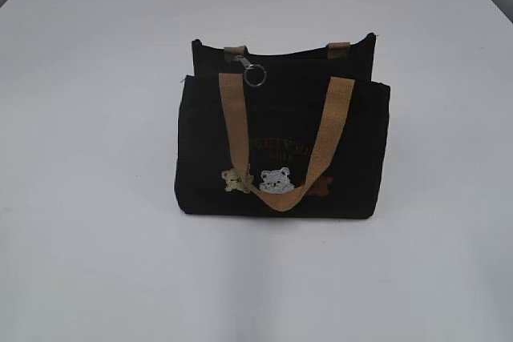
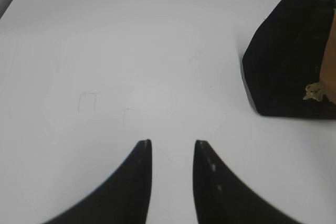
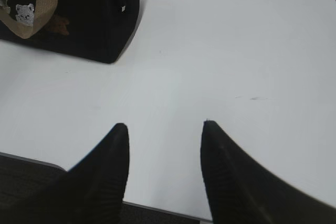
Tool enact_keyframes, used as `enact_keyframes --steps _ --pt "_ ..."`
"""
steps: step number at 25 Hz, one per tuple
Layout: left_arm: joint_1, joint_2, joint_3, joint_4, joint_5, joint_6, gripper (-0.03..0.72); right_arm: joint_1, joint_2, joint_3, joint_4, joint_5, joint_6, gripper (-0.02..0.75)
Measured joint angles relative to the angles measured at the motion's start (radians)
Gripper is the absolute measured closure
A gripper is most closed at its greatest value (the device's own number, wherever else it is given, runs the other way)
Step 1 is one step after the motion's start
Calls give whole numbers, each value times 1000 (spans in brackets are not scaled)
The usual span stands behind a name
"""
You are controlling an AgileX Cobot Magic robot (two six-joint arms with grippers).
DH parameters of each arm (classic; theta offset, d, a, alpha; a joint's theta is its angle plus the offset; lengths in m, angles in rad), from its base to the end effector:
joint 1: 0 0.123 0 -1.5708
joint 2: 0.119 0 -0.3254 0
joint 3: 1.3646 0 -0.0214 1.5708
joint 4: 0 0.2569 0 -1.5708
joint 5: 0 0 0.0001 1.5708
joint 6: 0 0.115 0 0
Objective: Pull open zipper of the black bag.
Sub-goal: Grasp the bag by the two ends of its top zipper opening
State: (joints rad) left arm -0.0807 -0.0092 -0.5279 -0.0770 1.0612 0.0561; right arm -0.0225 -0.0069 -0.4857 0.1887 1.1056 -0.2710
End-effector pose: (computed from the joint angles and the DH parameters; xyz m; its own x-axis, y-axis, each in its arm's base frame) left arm -0.0241 -0.0058 0.2777 -0.4179 0.0523 -0.9070 0.1489 0.9888 -0.0116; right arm -0.0213 0.0198 0.2618 -0.4643 -0.1715 -0.8689 -0.2127 0.9740 -0.0786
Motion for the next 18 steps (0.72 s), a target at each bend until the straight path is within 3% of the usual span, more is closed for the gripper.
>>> enact_keyframes --steps 18 --pt "0 0 0 -8 0 0 480 0 0 0 1 0 0 382"
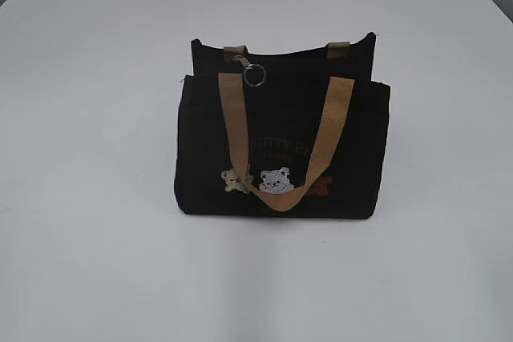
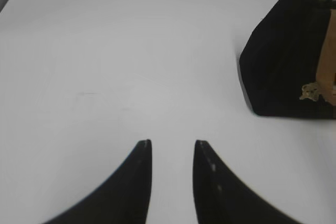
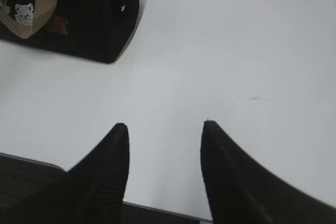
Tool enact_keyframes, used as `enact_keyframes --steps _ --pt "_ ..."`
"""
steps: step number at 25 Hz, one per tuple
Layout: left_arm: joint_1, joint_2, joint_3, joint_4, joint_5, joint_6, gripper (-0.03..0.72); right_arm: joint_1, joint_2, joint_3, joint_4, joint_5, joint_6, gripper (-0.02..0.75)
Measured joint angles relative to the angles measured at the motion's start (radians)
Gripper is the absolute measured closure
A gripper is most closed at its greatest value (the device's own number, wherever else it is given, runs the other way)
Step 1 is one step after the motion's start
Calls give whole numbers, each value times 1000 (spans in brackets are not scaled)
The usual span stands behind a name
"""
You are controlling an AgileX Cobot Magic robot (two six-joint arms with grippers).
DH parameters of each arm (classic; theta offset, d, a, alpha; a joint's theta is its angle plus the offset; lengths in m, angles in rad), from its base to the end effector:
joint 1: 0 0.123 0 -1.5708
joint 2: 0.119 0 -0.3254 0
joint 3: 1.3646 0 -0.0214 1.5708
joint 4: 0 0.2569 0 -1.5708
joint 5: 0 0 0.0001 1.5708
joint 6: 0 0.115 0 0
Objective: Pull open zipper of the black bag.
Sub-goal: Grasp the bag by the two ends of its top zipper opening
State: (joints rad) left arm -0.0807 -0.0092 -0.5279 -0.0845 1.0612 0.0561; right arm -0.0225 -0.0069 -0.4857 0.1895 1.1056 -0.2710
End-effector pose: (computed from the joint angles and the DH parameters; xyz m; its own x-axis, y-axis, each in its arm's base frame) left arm -0.0242 -0.0066 0.2777 -0.4182 0.0486 -0.9071 0.1532 0.9880 -0.0177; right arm -0.0213 0.0199 0.2618 -0.4642 -0.1711 -0.8691 -0.2131 0.9739 -0.0779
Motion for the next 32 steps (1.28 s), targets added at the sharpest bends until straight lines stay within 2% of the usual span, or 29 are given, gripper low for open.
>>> enact_keyframes --steps 3,5,8,11,14,17,21,25,28,30,32 --pt "-2 48 -7 -61 -20 43 475 0 0 0 0 0 0 382" --pt "-4 146 -17 -194 -120 168 448 0 0 0 0 0 0 382" --pt "-4 384 -22 -482 -332 547 384 0 0 0 0 0 0 382" --pt "-8 670 -26 -837 -496 1039 353 0 0 0 0 0 0 382" --pt "-18 982 -49 -1191 -540 1556 345 0 0 0 0 0 0 382" --pt "-47 1224 -100 -1415 -504 1856 338 0 0 0 0 0 0 382" --pt "-124 1441 -174 -1495 -456 2021 307 0 0 0 16 0 0 383" --pt "-180 1584 -259 -1507 -452 2053 278 0 103 -18 53 -43 -15 383" --pt "-202 1691 -337 -1534 -466 2058 276 -1 341 -61 105 -176 -79 383" --pt "-212 1744 -383 -1545 -467 2058 334 -1 538 -103 178 -290 -163 383" --pt "-226 1778 -411 -1548 -460 2058 477 20 756 -185 302 -371 -304 383"
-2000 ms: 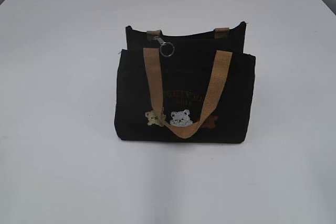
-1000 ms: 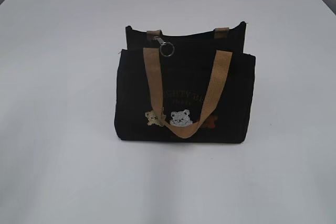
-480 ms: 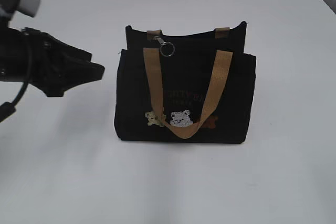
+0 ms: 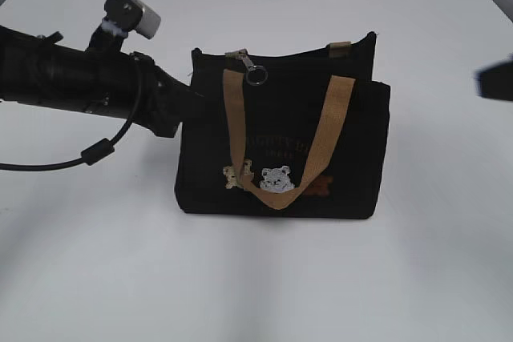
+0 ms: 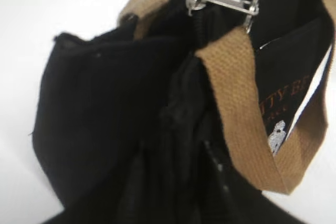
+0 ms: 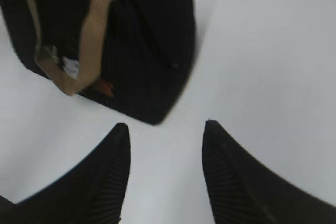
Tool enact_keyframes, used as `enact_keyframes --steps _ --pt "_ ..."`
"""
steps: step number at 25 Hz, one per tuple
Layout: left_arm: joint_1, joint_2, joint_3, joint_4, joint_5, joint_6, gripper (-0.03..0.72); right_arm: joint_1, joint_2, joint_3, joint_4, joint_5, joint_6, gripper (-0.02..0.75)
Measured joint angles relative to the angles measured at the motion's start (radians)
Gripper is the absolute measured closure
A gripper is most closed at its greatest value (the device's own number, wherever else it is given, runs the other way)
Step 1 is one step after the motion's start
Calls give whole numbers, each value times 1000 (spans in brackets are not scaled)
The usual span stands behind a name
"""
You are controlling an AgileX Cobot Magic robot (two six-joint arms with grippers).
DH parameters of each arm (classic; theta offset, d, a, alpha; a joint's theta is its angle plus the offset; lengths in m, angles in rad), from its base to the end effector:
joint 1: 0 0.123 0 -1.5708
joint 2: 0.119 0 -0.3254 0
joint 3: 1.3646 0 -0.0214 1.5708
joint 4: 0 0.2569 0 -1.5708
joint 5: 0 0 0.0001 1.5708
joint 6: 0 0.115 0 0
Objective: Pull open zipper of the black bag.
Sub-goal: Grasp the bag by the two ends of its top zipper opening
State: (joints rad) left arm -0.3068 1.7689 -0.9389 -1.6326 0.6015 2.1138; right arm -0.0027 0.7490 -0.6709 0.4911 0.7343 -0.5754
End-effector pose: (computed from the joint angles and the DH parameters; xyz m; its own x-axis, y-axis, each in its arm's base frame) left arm 0.3404 -0.1761 0.2131 -0.2502 0.4698 -0.8466 0.8670 0.4979 0.0201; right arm 0.1324 0.0360 0.3278 -0.5553 -0.1847 -0.8109 -0.3625 0.9313 0.0361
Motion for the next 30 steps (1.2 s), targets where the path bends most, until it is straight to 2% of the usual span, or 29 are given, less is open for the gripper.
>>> enact_keyframes --steps 1,2,4,6,9,12,15,16,17,19,21,24,27,29,30 --pt "-8 9 -7 -1 1 2 567 31 140 -48 83 -32 -104 383" --pt "-12 12 -11 -1 1 8 616 80 256 -114 157 -55 -221 383" --pt "-14 13 -13 -2 1 12 617 196 452 -258 245 -78 -415 383" --pt "-15 14 -14 -3 2 14 617 304 642 -392 269 -87 -532 383" --pt "-15 14 -14 -3 4 15 617 389 845 -558 250 -86 -575 383" --pt "-15 15 -15 -3 5 15 617 423 971 -659 222 -82 -585 383" --pt "-15 15 -15 -3 5 15 617 436 1042 -704 199 -83 -586 395" --pt "-15 15 -15 -3 5 15 617 441 1056 -706 187 -83 -586 426" --pt "-15 15 -15 -3 5 15 617 445 1063 -706 175 -82 -585 477" --pt "-15 15 -15 -3 5 15 617 448 1066 -706 157 -78 -562 654" --pt "-15 15 -15 -3 5 15 617 436 1056 -706 135 -73 -501 727" --pt "-15 15 -15 -3 5 15 617 363 1014 -707 67 -5 -343 738" --pt "-15 15 -15 -4 5 15 617 220 970 -709 6 112 -203 738" --pt "-16 15 -16 -5 4 15 617 173 956 -709 -21 155 -146 735" --pt "-18 15 -16 -5 -2 10 616 171 954 -709 -23 181 -108 708"
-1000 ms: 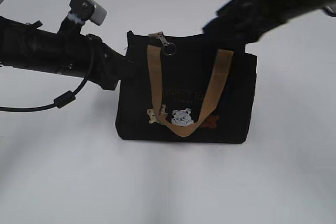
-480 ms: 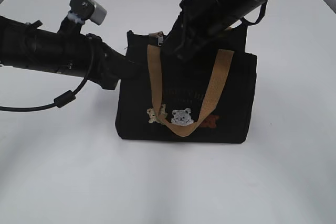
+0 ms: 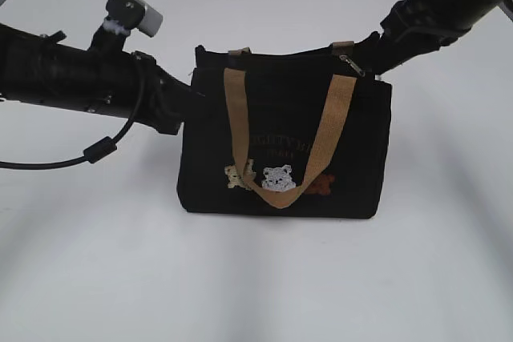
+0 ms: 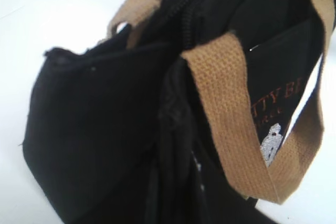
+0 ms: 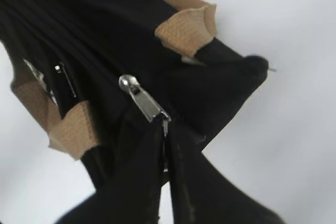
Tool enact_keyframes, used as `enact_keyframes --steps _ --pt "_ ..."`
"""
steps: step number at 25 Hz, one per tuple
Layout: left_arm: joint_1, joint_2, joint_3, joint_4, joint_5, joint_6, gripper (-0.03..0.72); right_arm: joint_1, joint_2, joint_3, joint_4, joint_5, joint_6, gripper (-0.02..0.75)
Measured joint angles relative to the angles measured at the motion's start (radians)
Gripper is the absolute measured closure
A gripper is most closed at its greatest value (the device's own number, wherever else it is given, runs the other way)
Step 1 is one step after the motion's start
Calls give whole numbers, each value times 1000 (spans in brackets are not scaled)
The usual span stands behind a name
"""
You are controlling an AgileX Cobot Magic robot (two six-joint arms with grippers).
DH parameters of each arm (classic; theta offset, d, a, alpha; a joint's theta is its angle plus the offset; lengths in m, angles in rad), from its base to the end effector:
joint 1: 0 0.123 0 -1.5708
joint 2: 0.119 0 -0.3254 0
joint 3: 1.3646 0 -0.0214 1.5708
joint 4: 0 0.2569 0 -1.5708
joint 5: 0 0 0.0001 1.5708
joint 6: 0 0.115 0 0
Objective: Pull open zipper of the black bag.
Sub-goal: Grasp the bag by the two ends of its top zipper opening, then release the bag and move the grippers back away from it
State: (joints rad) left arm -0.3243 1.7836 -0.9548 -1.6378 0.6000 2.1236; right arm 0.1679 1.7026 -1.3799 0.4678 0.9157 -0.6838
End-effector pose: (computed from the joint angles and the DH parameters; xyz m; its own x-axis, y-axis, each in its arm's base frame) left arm 0.3422 -0.1835 0.2120 -0.2354 0.4752 -0.8478 0.8757 0.4821 0.0270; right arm 0.3723 0.1048 0.3036 -0.6932 -0.4734 -0.5435 -0.6235 0.7721 0.1227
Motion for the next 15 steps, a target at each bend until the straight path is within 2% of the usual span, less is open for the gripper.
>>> enact_keyframes --steps 1,2,4,5,6,8,9,11,13,15 --pt "0 0 0 2 -7 -19 606 3 -1 0 0 21 24 663" --pt "-1 -1 0 11 -10 -54 576 6 -2 0 0 53 48 580" --pt "-1 -14 0 89 -19 -180 449 11 -14 0 -3 134 124 392" --pt "-1 -30 0 182 -19 -313 384 9 -27 0 -13 170 176 311" --pt "-1 -47 0 308 -18 -493 314 4 -48 0 -32 204 231 269" --pt "-1 -97 4 562 1 -878 251 -7 -105 4 -87 263 338 234" --pt "-1 -128 13 690 23 -1065 250 -10 -147 17 -120 274 371 232" --pt "-1 -195 51 860 35 -1317 307 -11 -248 63 -179 281 418 232" --pt "-1 -294 110 944 21 -1463 371 -11 -353 153 -229 285 442 232" --pt "-1 -435 177 987 5 -1551 400 -11 -466 260 -260 287 454 232"
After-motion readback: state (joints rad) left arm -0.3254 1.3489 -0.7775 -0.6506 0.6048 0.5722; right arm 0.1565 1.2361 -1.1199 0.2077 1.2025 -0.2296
